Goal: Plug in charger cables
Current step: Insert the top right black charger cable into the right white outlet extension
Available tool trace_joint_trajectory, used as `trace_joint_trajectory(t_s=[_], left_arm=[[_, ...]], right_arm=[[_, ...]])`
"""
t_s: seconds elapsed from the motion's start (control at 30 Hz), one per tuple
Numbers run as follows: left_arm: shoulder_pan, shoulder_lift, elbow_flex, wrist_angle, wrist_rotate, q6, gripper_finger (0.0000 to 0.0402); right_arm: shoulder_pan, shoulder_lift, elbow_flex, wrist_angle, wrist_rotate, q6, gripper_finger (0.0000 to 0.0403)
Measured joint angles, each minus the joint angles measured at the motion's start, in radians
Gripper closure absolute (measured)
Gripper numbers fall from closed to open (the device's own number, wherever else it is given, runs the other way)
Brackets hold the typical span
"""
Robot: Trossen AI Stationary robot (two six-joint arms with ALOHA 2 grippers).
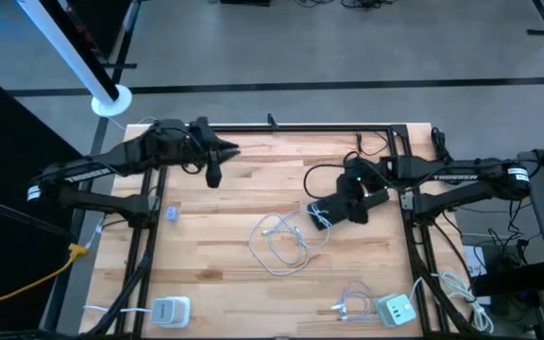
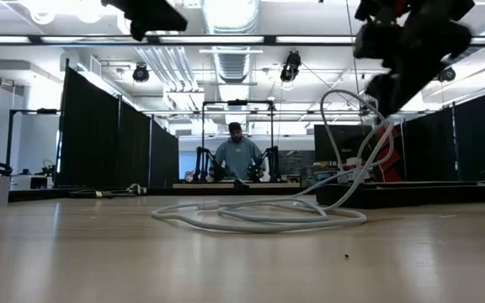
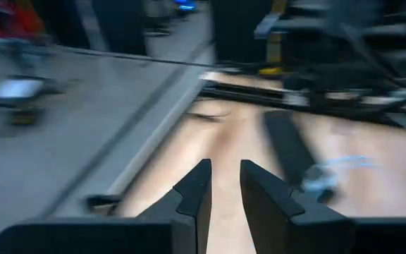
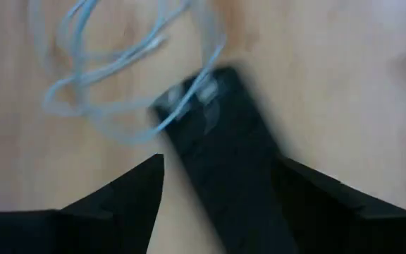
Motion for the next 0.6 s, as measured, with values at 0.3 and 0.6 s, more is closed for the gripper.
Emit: trace_joint_trajectory(t_s=[0.3, 0.6], left_arm=[[0.076, 0.015, 0.0, -0.002, -0.05, 0.226, 0.0337], [0.101, 0.011, 0.012, 0.02, -0.079, 0.489, 0.0338]], right_arm=[[0.024, 0.097, 0.028, -0.019, -0.036, 0.376, 0.038], [-0.334, 0.15, 0.328, -0.147, 0.326, 0.749, 0.0353]])
